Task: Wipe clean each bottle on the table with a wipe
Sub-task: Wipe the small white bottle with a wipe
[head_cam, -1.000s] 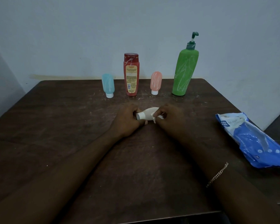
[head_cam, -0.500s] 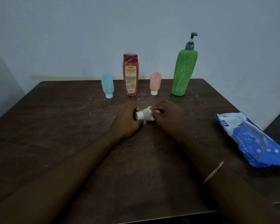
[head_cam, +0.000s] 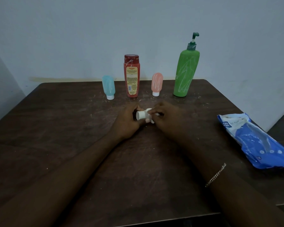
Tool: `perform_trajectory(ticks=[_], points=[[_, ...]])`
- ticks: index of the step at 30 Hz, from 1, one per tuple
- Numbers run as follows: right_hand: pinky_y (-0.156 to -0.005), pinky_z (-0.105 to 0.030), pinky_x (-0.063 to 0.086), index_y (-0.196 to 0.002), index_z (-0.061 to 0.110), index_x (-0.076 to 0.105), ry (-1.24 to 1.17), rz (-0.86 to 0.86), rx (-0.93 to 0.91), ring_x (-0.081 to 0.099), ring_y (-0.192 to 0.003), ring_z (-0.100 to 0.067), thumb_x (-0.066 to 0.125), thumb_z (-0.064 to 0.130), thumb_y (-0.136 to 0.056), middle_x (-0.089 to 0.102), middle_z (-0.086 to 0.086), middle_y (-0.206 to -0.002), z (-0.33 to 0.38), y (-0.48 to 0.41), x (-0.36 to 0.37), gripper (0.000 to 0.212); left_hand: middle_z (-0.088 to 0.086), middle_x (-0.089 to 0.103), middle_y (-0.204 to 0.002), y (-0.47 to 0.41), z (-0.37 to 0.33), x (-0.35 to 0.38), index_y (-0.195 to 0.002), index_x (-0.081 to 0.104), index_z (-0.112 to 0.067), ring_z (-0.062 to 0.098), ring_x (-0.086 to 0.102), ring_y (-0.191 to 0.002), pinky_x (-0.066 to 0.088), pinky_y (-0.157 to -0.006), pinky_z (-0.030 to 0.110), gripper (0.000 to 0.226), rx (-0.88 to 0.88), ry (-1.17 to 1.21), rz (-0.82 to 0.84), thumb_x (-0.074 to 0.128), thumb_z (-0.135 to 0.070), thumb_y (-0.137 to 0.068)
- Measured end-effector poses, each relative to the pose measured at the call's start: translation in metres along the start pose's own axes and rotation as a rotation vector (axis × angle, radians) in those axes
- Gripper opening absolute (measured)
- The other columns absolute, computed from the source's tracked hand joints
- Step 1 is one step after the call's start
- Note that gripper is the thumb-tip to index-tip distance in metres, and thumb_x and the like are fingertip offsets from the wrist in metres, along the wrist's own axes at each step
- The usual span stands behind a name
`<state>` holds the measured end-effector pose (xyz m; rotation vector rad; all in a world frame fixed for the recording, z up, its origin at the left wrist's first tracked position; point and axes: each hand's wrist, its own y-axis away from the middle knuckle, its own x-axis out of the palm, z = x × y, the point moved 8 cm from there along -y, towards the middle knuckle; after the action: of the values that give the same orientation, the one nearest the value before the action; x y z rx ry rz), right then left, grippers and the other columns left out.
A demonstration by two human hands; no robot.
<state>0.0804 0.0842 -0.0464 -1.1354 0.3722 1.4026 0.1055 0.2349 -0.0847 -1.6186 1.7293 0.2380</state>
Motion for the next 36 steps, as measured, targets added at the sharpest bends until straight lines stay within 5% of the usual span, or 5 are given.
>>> perform_trajectory(ticks=[6,13,19,29,36], points=[[-0.08,-0.021,0.052,-0.094,0.022,0.076,-0.058,-0.033,0.121,0.06,-0.088,-0.004,0.074,0.016,-0.081,0.066,0.007,-0.101,-0.032,0.003,-0.007,0.014,-0.009,0.065,-0.101,0.001,0.002,0.0,-0.095,0.061,-0.022,0.008,0.06,-0.092,0.056,-0.079,0.038,0.035,-0.012,0.02,0.008,0.085,-0.035,-0.073],[-0.074,-0.005,0.04,-0.097,0.023,0.075,-0.06,-0.036,0.103,0.057,-0.09,-0.001,0.072,0.015,-0.083,0.063,0.01,-0.101,-0.021,0.003,0.0,0.017,-0.009,0.065,-0.106,-0.002,0.009,0.001,-0.104,0.065,-0.026,0.006,0.061,-0.095,0.055,-0.077,0.03,0.039,-0.082,0.051,0.041,0.085,-0.029,-0.071],[-0.084,-0.031,0.052,-0.095,0.02,0.079,-0.13,-0.199,0.23,0.065,-0.084,-0.008,0.071,0.017,-0.083,0.075,0.002,-0.095,-0.045,0.001,-0.02,0.015,-0.011,0.066,-0.106,-0.003,0.009,0.002,-0.106,0.068,-0.026,0.003,0.06,-0.095,0.052,-0.076,0.025,0.042,-0.083,0.015,0.045,0.087,-0.032,-0.07],[-0.069,-0.011,0.043,-0.101,0.023,0.077,-0.121,-0.203,0.24,0.059,-0.072,0.001,0.07,0.028,-0.087,0.076,0.004,-0.094,-0.049,0.003,-0.024,0.017,-0.011,0.064,-0.104,0.001,0.002,0.001,-0.103,0.066,-0.025,0.003,0.059,-0.094,0.052,-0.076,0.027,0.039,-0.057,0.007,0.038,0.086,-0.024,-0.07],[-0.076,-0.013,0.04,-0.101,0.022,0.078,-0.042,-0.112,0.106,0.059,-0.091,-0.006,0.068,0.019,-0.085,0.07,0.004,-0.105,-0.013,0.0,-0.004,0.018,-0.011,0.063,-0.103,0.003,0.0,0.0,-0.102,0.064,-0.025,0.004,0.059,-0.092,0.053,-0.074,0.027,0.037,-0.048,-0.006,0.029,0.085,-0.024,-0.072]])
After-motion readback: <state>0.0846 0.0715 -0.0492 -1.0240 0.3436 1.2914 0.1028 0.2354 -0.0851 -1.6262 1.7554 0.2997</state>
